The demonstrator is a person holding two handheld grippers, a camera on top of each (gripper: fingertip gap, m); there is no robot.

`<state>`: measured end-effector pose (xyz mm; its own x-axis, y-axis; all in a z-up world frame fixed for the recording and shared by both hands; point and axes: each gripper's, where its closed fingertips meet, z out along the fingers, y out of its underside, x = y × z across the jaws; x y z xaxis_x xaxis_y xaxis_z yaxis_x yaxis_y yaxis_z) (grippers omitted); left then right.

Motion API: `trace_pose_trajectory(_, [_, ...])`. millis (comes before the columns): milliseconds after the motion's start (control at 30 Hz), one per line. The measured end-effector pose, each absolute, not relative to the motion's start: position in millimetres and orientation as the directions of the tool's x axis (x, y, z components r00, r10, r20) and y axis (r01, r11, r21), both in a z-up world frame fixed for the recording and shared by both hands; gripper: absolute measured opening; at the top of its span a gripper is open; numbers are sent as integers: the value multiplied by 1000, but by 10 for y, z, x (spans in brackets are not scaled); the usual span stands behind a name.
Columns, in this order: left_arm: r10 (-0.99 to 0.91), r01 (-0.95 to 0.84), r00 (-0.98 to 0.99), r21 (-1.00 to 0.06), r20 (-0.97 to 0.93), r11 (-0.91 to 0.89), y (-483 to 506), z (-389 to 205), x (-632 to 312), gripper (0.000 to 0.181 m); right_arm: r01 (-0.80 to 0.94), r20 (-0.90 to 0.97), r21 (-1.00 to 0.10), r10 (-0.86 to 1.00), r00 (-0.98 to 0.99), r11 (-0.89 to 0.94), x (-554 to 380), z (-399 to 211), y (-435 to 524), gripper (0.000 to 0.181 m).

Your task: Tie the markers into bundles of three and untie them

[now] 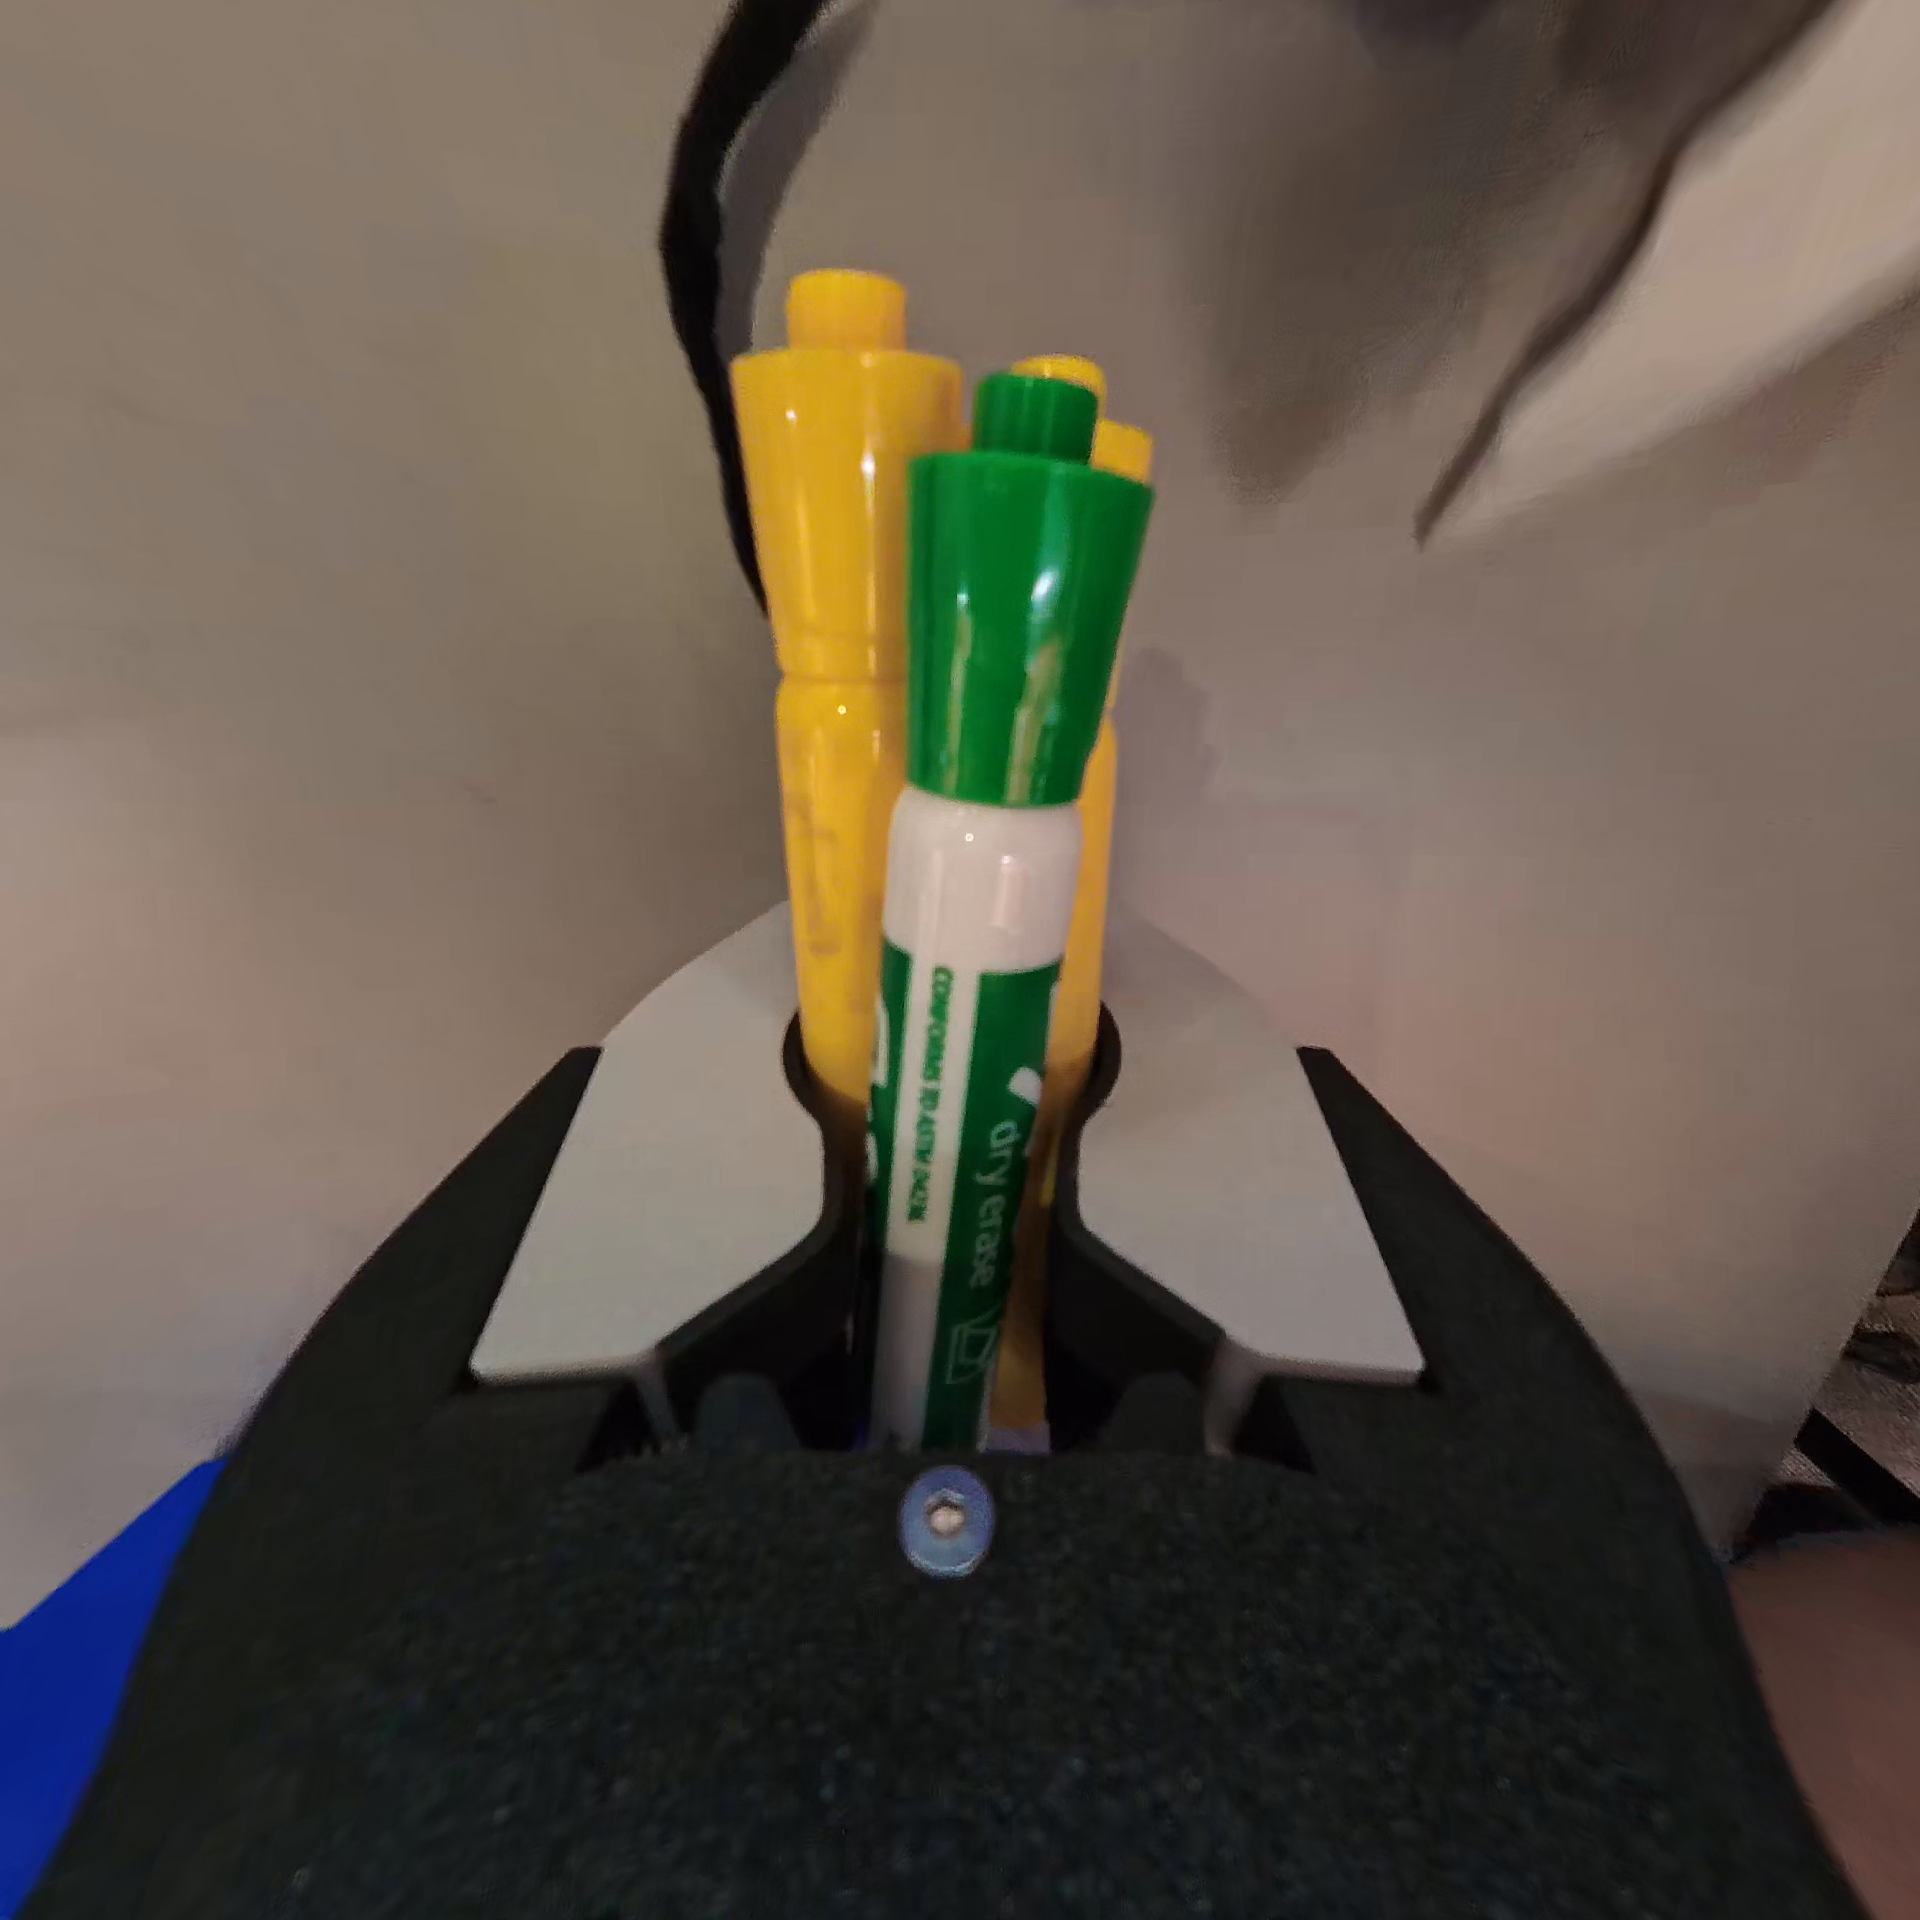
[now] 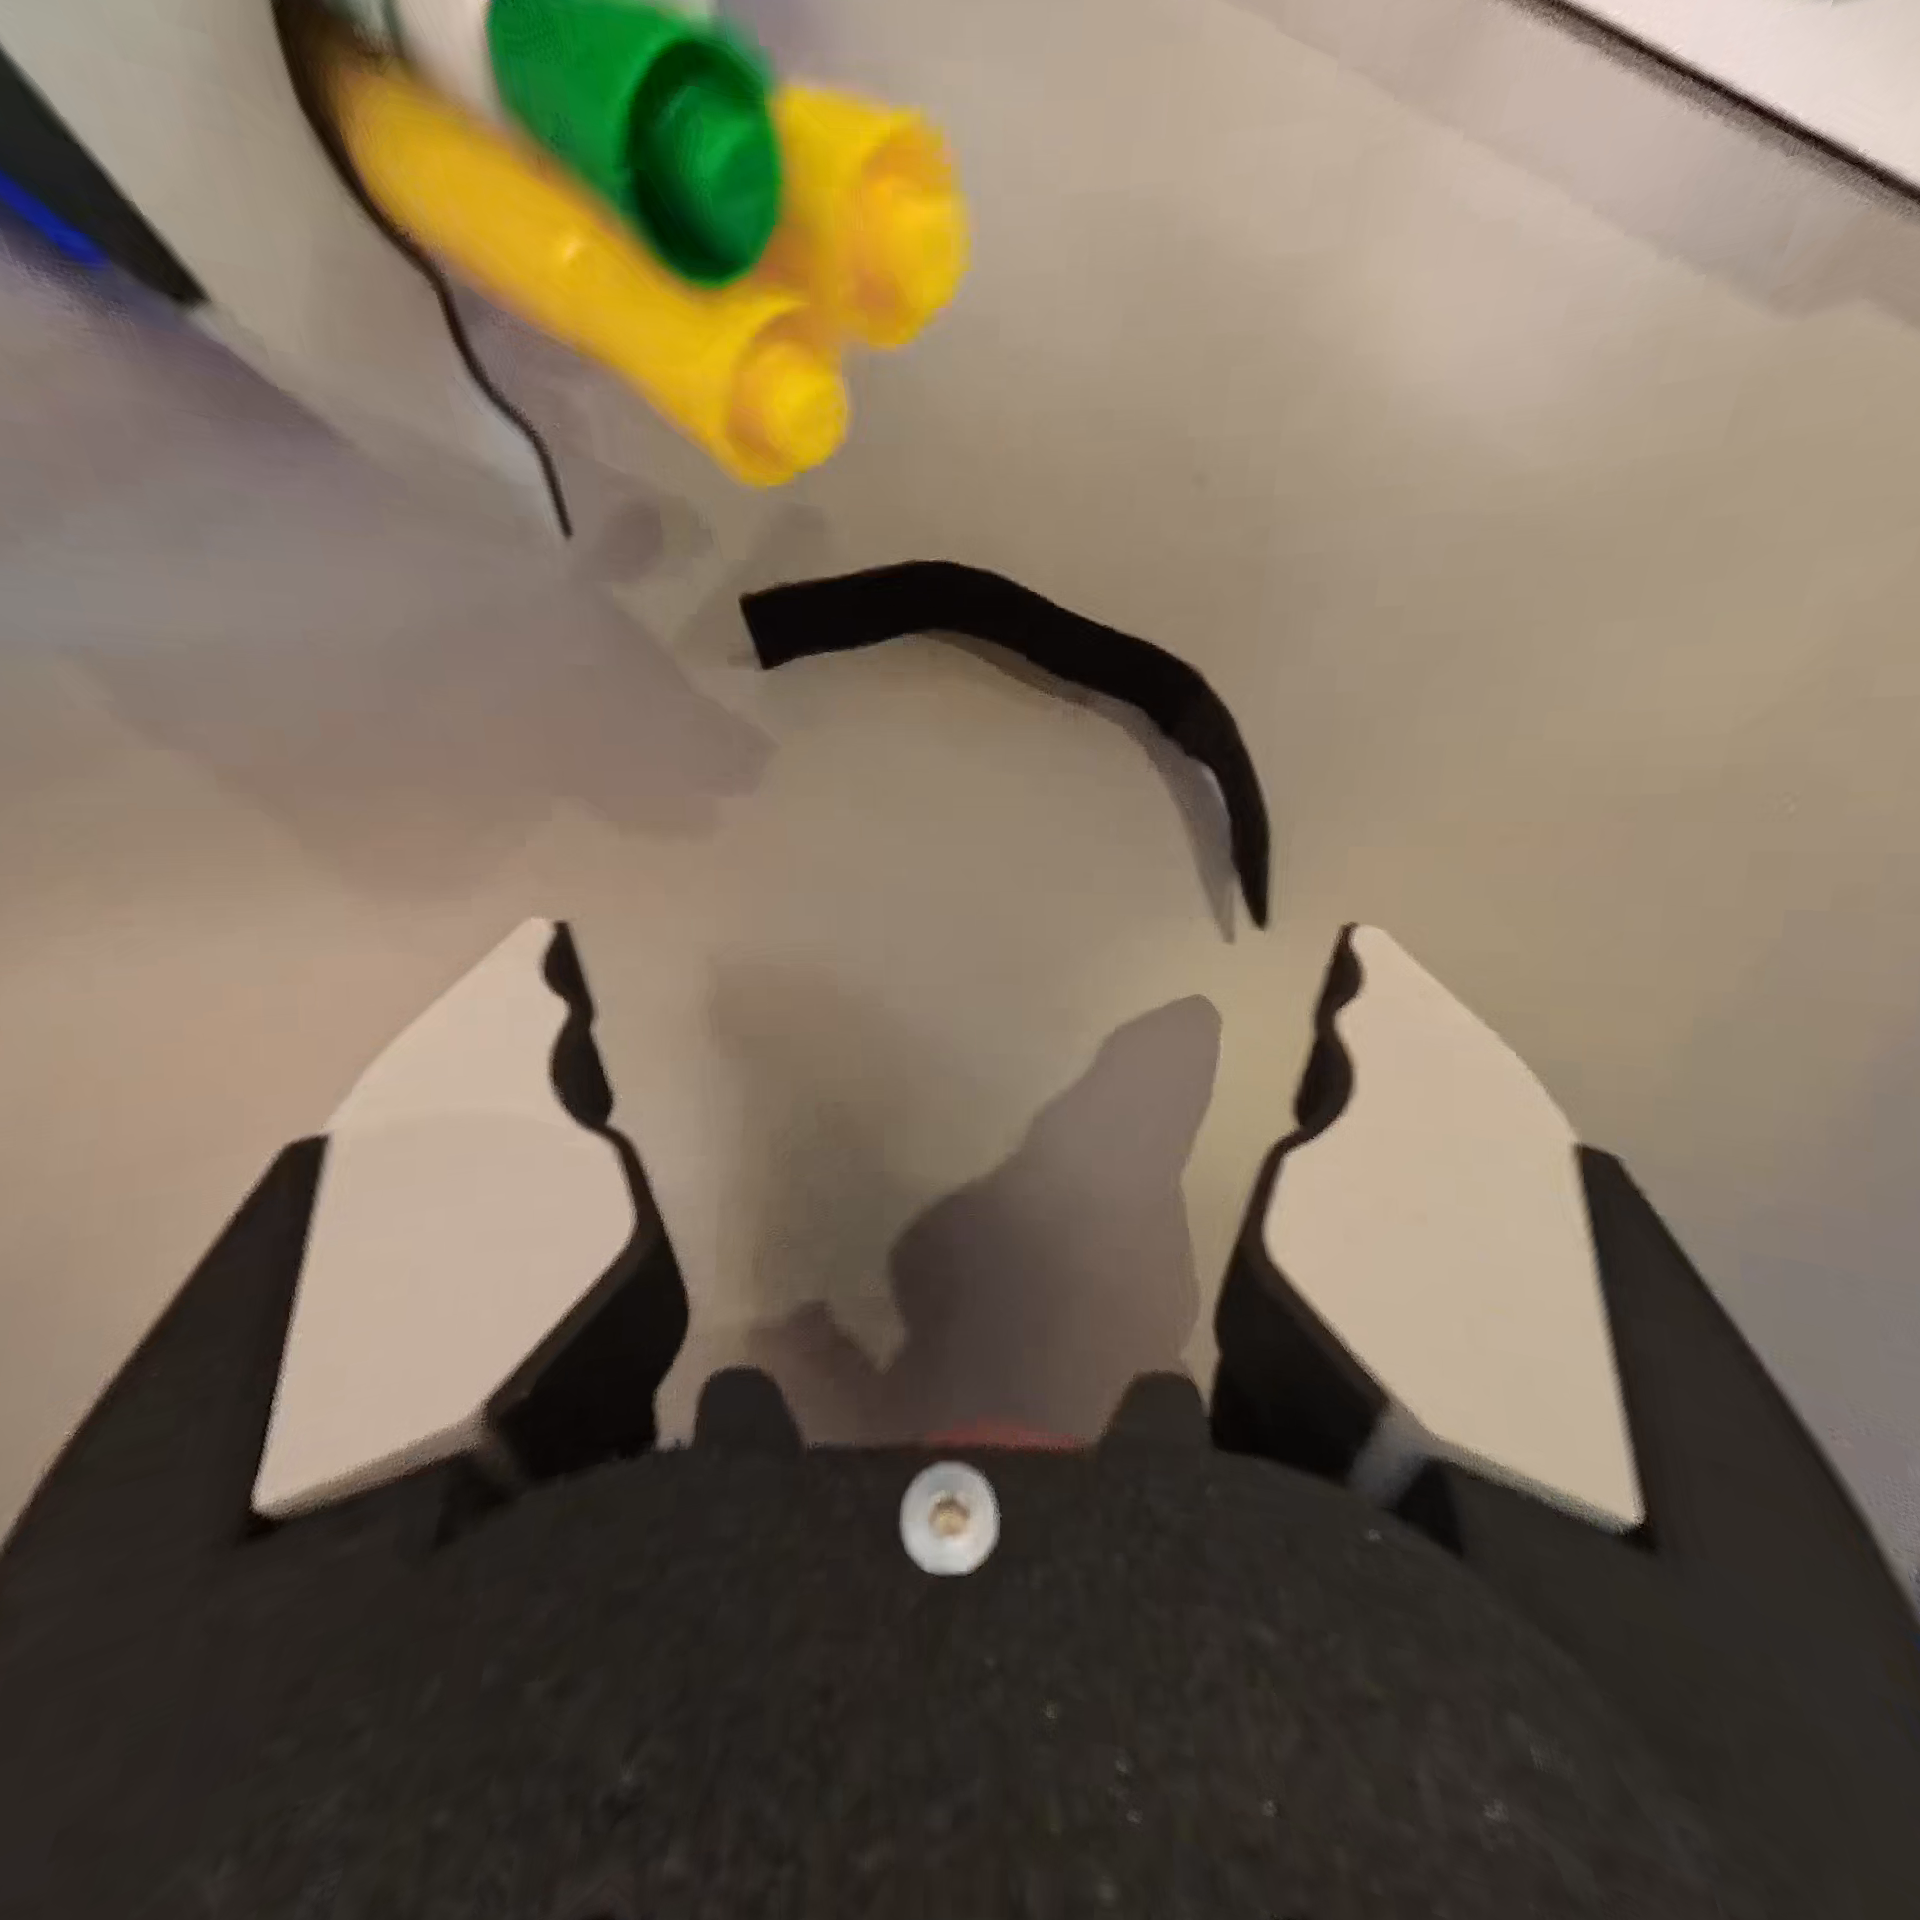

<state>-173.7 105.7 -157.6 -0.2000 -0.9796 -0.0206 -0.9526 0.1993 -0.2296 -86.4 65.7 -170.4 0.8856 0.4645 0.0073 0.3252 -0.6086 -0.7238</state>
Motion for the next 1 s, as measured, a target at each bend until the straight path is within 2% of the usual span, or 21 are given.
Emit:
trace_pose_trajectory(33, [-981, -952, -193, -238, -23, 193, 1093, -1542, -1703, 41, 361, 69, -689, 439, 896, -629, -871, -1742, 727, 141])
trace_pose_trajectory(67, [-982, -951, -186, -250, -20, 185, 1124, -1501, -1670, 41, 376, 120, -666, 405, 906, -644, -848, -1743, 816, 145])
trace_pose_trajectory(133, [-986, -947, -167, -274, -25, 167, 1193, -1404, -1625, 41, 343, 127, -667, 353, 927, -661, -826, -1739, 980, 143])
trace_pose_trajectory(233, [-988, -944, -154, -292, -16, 152, 1221, -1285, -1644, 41, 239, 15, -674, 311, 950, -699, -917, -1730, 1124, 146])
trace_pose_trajectory(400, [-991, -964, -125, -232, -46, 132, 1326, -1228, -1826, 41, 192, -40, -661, 290, 956, -725, -1090, -1697, 1379, 146])
trace_pose_trajectory(533, [-995, -965, -96, -241, -41, 103, 1443, -1187, -1914, 41, 218, -18, -527, 267, 964, -822, -1009, -1902, 1459, 142])
trace_pose_trajectory(600, [-995, -967, -95, -235, -34, 100, 1475, -1189, -1947, 41, 242, -54, -434, 293, 955, -868, -1054, -2015, 1387, 131])
trace_pose_trajectory(700, [-994, -966, -103, -235, -26, 107, 1492, -1209, -1956, 41, 298, -19, -363, 327, 945, -883, -1031, -2053, 1286, 121])
trace_pose_trajectory(800, [-993, -966, -116, -231, -20, 117, 1475, -1249, -1957, 41, 376, 15, -304, 390, 921, -875, -960, -2019, 1116, 97])
trace_pose_trajectory(900, [-990, -964, -140, -227, -10, 138, 1434, -1265, -1944, 41, 447, 61, -314, 452, 890, -838, -837, -1939, 1024, 88])
trace_pose_trajectory(933, [-990, -964, -141, -228, -10, 140, 1433, -1260, -1937, 41, 457, 73, -341, 462, 884, -821, -790, -1875, 1011, 87])
trace_pose_trajectory(1000, [-989, -961, -146, -237, -8, 143, 1427, -1248, -1927, 41, 498, 89, -417, 511, 855, -760, -750, -1702, 996, 71])
